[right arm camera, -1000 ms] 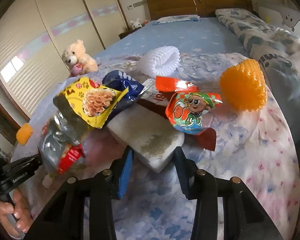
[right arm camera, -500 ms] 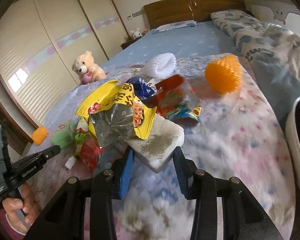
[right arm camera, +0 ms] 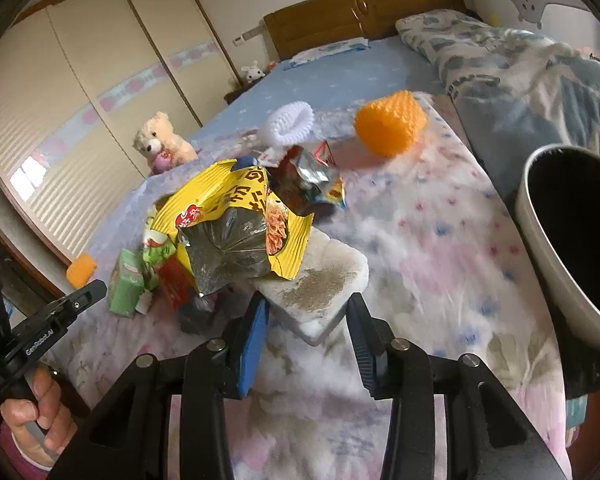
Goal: Collect trash
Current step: 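Grasp the green milk carton with the left tool while the right tool grasps a yellow wrapper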
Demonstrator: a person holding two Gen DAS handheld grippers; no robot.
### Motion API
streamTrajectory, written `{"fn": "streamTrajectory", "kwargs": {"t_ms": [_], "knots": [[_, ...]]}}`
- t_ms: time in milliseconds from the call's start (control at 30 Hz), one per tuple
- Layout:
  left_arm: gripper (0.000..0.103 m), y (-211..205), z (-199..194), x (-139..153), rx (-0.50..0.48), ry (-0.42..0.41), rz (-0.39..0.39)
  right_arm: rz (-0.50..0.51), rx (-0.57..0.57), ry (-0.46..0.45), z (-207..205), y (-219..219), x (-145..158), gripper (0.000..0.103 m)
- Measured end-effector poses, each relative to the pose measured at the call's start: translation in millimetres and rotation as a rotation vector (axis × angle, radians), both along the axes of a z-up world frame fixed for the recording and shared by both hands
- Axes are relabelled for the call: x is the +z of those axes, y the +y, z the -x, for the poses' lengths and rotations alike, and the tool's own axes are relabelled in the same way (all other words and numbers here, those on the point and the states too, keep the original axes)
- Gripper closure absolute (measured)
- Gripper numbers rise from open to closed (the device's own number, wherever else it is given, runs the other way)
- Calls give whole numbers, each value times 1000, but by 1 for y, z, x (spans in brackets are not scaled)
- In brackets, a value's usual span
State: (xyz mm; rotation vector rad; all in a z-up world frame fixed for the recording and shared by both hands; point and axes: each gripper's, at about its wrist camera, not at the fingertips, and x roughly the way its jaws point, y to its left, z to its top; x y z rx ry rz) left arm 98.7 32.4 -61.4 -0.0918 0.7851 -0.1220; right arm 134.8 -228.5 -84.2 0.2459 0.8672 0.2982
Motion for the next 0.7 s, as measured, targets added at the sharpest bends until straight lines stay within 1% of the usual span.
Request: {"fn": "streamTrajectory", "kwargs": {"t_ms": [100,133,167,200,233,267,300,333,367,433,467,533,633,700], "knots": [[101,3,3,-2,37,16,-10,-4,-6,9,4,-3,-5,62],[93,6,1,-2,59,23,-12,3,-10,12,4,-4,-6,62],[65,7,1,-3,81,28,-17,14,-18,17,4,-5,-8,60],[46,10,-1,-3,120,31,-22,13,-19,22,4,-5,-9,58],[18,14,-1,-2,160,27,-27,6,-21,30,4,-6,-10,57],[14,15,0,-2,185,21,-29,-2,-19,34,5,-6,-11,54],[14,17,-2,-2,199,20,-27,1,-16,36,5,-6,-12,52],[14,16,-6,-3,206,27,-27,12,-15,33,5,-5,-11,44],[13,16,-11,-5,217,40,-35,34,-14,27,5,-4,-11,33],[13,14,-24,-10,236,67,-48,64,-7,12,5,-2,-10,23],[12,13,-28,-13,247,78,-57,72,1,9,3,-1,-10,20],[12,13,-39,-22,274,115,-79,92,23,15,-4,3,-10,19],[14,19,-47,-31,289,135,-77,124,80,25,-15,9,-13,15],[36,23,-47,-34,275,133,-86,153,105,19,-18,14,-14,14]]}}
